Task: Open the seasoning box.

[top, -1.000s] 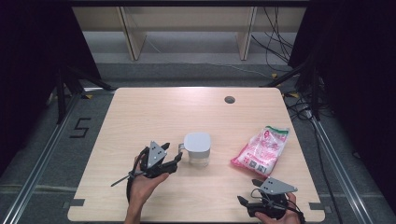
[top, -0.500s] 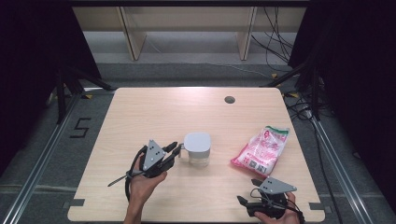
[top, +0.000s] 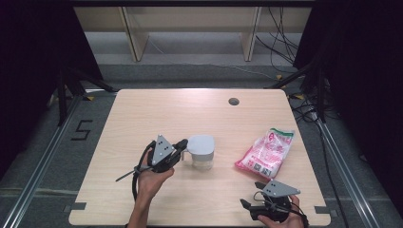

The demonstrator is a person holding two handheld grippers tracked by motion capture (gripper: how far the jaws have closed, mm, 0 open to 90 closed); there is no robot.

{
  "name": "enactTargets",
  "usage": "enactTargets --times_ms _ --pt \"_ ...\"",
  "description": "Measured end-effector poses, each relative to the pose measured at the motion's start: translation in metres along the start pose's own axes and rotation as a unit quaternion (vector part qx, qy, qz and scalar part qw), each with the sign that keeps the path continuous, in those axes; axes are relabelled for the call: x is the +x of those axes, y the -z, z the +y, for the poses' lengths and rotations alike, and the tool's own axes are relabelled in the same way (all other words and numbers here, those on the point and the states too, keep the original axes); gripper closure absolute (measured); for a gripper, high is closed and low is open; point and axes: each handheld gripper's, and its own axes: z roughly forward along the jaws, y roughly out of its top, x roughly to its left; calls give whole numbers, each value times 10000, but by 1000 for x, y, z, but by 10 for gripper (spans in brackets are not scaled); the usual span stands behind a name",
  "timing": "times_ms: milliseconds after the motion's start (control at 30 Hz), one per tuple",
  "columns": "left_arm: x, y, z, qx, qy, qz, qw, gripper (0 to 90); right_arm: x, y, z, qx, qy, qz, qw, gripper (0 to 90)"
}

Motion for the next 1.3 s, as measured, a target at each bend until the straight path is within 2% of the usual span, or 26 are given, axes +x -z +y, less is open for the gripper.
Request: enactTargets --times_ms 33,100,133,167,200,333,367,467,500,533,567,600,667,733,767,800,833,900,1033,1133,1267,1300 --pt "0 -5 -1 45 3 -20 10000 885 -1 0 0 -35 105 -3 9999 212" --pt "0 -8 -2 64 14 -8 10000 885 -1 0 0 -22 73 8 10000 209" --pt "0 -8 -2 64 14 -8 10000 885 -2 -1 0 -43 176 27 9998 204" --pt "0 -10 -3 78 34 6 10000 885 -2 -1 0 -43 176 27 9998 204" --pt "1 -12 -4 96 53 12 9999 886 -2 0 0 -33 86 -27 10000 200" --pt "3 -16 -8 150 93 30 9998 883 -2 -2 2 -96 261 -30 9996 185" --pt "3 -16 -9 148 158 45 9998 882 -2 -2 2 -106 284 -39 9995 179" --pt "4 -17 -9 110 157 38 9998 878 -1 -3 4 -204 160 -183 9995 161" --pt "4 -16 -9 143 139 57 9998 877 0 -3 5 -223 196 -224 9993 165" --pt "4 -17 -9 142 151 63 9998 875 0 -4 5 -265 305 -196 9990 177" --pt "4 -17 -9 126 162 73 9998 874 0 -3 6 -298 451 -299 9981 196" --pt "4 -17 -9 127 146 79 9998 874 0 -4 6 -293 506 -289 9979 209" --pt "5 -18 -8 159 101 62 9998 874 2 -5 7 -272 477 -227 9982 223" --pt "5 -18 -8 152 165 73 9997 873 1 -5 9 -316 578 -314 9973 245" --pt "5 -18 -9 146 163 80 9997 873 1 -6 10 -275 509 -235 9980 247" --pt "6 -18 -9 144 142 81 9998 873 0 -6 11 -334 524 -283 9977 262" --pt "6 -17 -9 145 145 75 9998 873 -2 -8 13 -384 572 -154 9975 289" --pt "6 -18 -9 142 160 66 9997 873 -2 -8 16 -479 498 -266 9973 318" --pt "6 -17 -10 131 189 55 9997 873 -7 -12 25 -618 573 -165 9963 426" --pt "7 -17 -10 109 245 30 9996 873 -10 -17 34 -736 638 -96 9952 468" --pt "8 -17 -9 161 117 27 9998 873 -12 -28 45 -839 713 16 9939 574" --pt "8 -17 -10 160 160 24 9997 873 -13 -30 48 -831 756 53 9937 599"
